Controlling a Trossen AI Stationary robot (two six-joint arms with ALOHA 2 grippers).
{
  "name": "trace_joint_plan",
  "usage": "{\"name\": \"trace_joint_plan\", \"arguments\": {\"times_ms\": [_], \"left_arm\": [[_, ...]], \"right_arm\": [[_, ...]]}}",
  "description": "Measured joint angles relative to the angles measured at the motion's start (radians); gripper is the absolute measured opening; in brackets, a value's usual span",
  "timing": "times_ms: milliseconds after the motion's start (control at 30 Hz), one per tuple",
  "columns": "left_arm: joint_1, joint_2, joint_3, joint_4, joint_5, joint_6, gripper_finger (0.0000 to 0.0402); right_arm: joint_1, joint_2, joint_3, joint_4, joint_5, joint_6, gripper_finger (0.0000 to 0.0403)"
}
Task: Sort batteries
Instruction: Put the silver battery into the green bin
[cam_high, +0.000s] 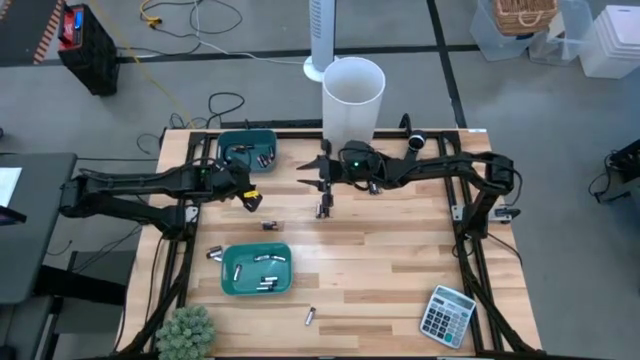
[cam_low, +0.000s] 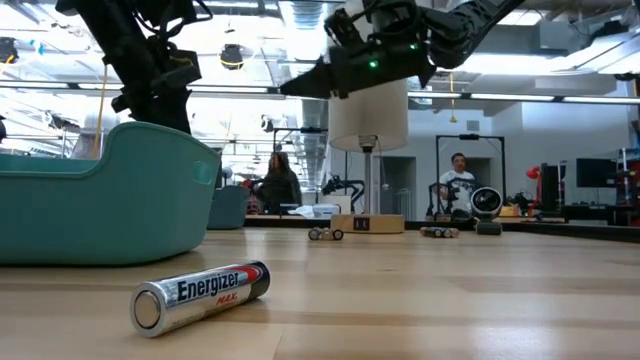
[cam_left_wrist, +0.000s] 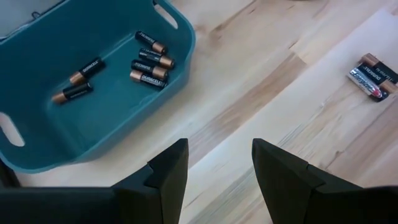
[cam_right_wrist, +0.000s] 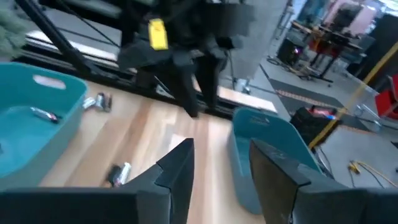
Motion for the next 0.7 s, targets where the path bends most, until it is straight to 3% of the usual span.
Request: {"name": "trace_joint_plan", "arguments": {"times_ms": [267,700], "left_arm": [[0.000,0.000,0.000,-0.023,0.009,0.000,0.0173],[-0.013,0.116,-0.002,-0.402,0.289,-0.062,0.0173]], "right_arm": [[0.080,0.150,0.060,0.001,-0.080,-0.017,0.0188],[0.131,0.176,0.118,0.002,-0.082,-0.052,0.0189]]}}
